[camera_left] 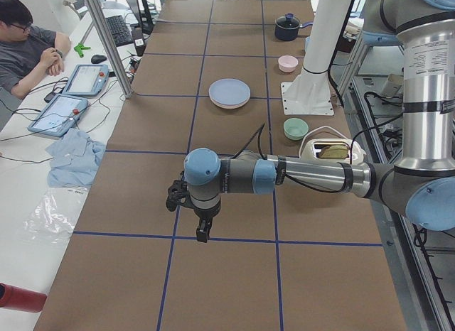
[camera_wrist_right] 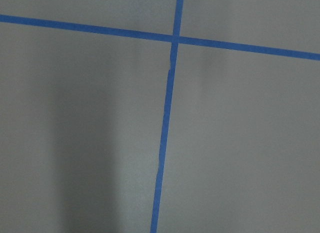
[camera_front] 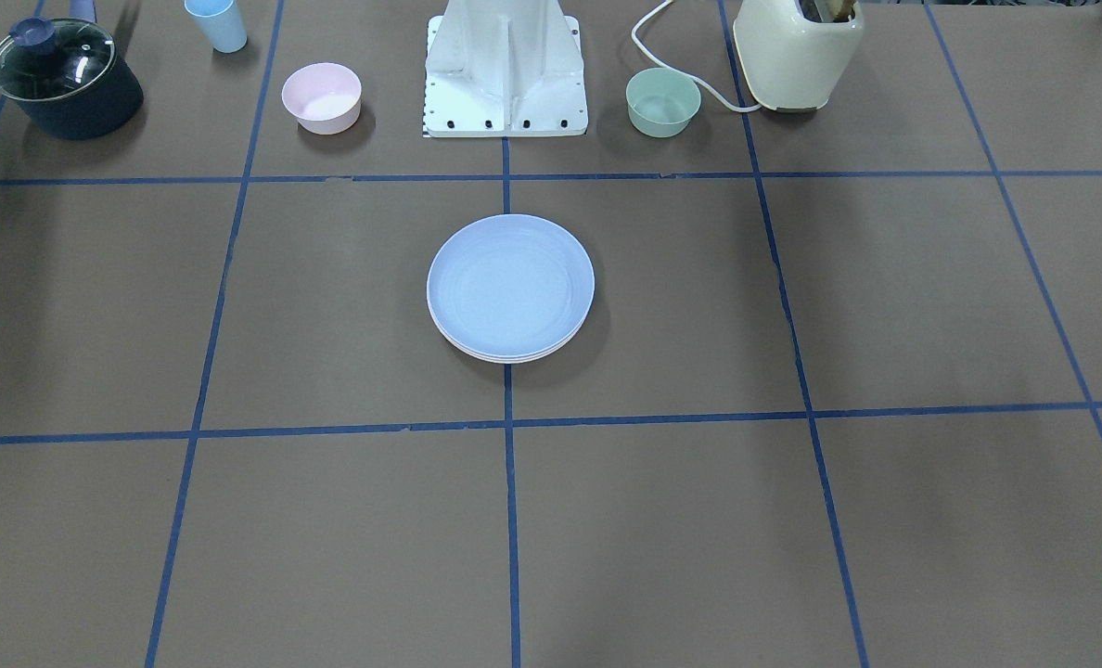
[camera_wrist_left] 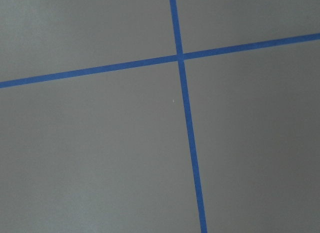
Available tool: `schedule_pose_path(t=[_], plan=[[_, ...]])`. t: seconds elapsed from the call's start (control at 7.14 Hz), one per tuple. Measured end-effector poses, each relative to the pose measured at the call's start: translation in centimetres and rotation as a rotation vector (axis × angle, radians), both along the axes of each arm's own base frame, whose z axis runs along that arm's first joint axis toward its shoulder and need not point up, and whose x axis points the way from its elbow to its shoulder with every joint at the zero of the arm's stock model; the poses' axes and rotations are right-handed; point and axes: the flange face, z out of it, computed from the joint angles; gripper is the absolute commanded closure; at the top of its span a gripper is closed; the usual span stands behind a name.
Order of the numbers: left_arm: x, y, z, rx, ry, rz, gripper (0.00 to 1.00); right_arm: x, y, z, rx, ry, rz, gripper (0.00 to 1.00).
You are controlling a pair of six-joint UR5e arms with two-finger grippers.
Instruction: Stack three plates with pink and blue
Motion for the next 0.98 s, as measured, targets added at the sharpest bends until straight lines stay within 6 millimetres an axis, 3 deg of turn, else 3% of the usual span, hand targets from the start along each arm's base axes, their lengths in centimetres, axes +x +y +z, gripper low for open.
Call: schedule_pose_path(t=[0.98], plan=[[-0.10, -0.34, -0.02, 0.006, -0.012, -0.005, 0.00, 0.10, 0.00, -0.07, 0.001, -0.010, 0.003, 0.00]])
